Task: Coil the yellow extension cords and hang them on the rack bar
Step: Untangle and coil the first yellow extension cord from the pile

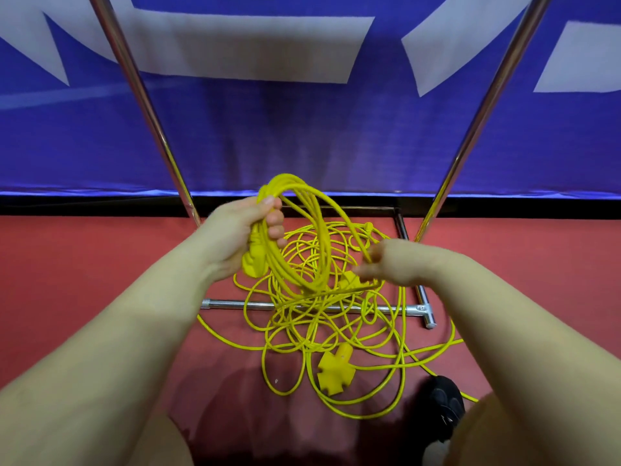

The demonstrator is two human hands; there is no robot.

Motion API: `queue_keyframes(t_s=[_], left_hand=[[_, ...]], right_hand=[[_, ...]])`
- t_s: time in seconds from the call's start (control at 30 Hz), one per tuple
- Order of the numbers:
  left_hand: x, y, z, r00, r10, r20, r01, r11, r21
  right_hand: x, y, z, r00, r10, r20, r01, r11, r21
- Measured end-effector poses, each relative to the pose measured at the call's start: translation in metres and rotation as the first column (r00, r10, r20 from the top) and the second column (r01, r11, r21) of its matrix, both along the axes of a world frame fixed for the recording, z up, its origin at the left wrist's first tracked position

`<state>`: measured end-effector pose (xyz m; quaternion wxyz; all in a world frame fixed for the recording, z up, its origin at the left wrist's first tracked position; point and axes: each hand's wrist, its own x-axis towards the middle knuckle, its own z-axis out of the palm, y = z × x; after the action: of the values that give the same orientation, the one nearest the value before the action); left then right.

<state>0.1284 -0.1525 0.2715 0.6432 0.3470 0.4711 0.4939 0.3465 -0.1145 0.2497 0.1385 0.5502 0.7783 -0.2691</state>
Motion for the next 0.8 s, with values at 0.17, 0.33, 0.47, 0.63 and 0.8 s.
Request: queue_keyframes(t_s=[0.17, 0.33, 0.47, 0.63, 0.8], left_hand=[[-0.015, 0.008, -0.001, 0.989, 0.106, 0.1, -0.113, 0.991, 0.066], [-0.009, 0.006, -0.013, 0.96, 0.004, -0.28, 0.021, 0.996, 0.086], [0.001, 0.004, -0.022, 0.899, -0.155, -0.41, 0.179, 0.984, 0.021], [0.012, 0.001, -0.026, 0.883, -0.229, -0.409, 0.26, 0.965, 0.022], [0.019, -0.001, -0.027, 0.858, -0.264, -0.441, 0.317, 0.947, 0.05]], right_hand=[[0.002, -0.002, -0.008, 0.996, -0.012, -0.089, 0.009, 0.999, -0.036], [-0.012, -0.001, 0.009, 0.572, -0.476, -0.668, 0.257, 0.877, -0.405], [-0.018, -0.002, 0.024, 0.214, -0.668, -0.712, 0.266, 0.742, -0.616], [-0.023, -0.001, 0.028, -0.094, -0.812, -0.576, 0.173, 0.556, -0.813], [-0.025, -0.001, 0.028, -0.217, -0.836, -0.504, 0.086, 0.497, -0.863]])
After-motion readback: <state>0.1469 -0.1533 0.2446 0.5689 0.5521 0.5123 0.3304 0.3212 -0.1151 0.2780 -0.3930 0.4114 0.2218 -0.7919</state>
